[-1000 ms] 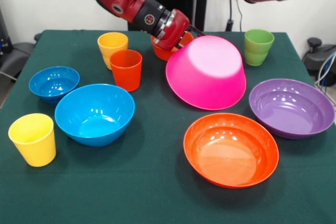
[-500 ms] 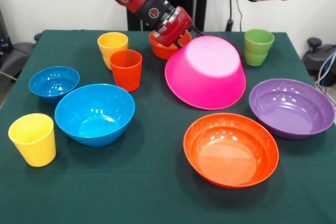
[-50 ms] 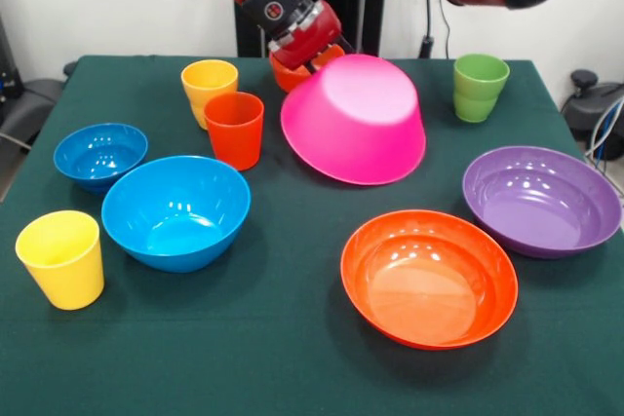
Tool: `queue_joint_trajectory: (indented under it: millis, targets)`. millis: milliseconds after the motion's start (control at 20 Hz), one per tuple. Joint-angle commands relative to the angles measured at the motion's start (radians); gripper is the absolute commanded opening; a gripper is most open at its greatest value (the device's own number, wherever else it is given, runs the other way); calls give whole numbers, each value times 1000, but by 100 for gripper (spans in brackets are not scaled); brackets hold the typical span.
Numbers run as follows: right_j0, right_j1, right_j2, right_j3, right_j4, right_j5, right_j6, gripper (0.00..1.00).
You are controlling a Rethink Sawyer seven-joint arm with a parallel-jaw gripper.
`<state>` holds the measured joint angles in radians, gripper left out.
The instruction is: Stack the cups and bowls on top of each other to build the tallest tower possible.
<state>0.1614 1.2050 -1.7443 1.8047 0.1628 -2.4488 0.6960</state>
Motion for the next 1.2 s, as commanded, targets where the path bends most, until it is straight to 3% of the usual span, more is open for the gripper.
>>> queue_joint_trajectory:
  millis: [50, 300, 500, 1200]
  targets:
    - [-60, 73, -23, -68, -57, 87, -128, 100]
    - [-59, 73, -35, -51, -67, 83, -119, 100]
    - [-73, 54, -39, -27, -89, 19, -123, 100]
    - [-55, 134, -49, -79, -37, 191, -178, 100]
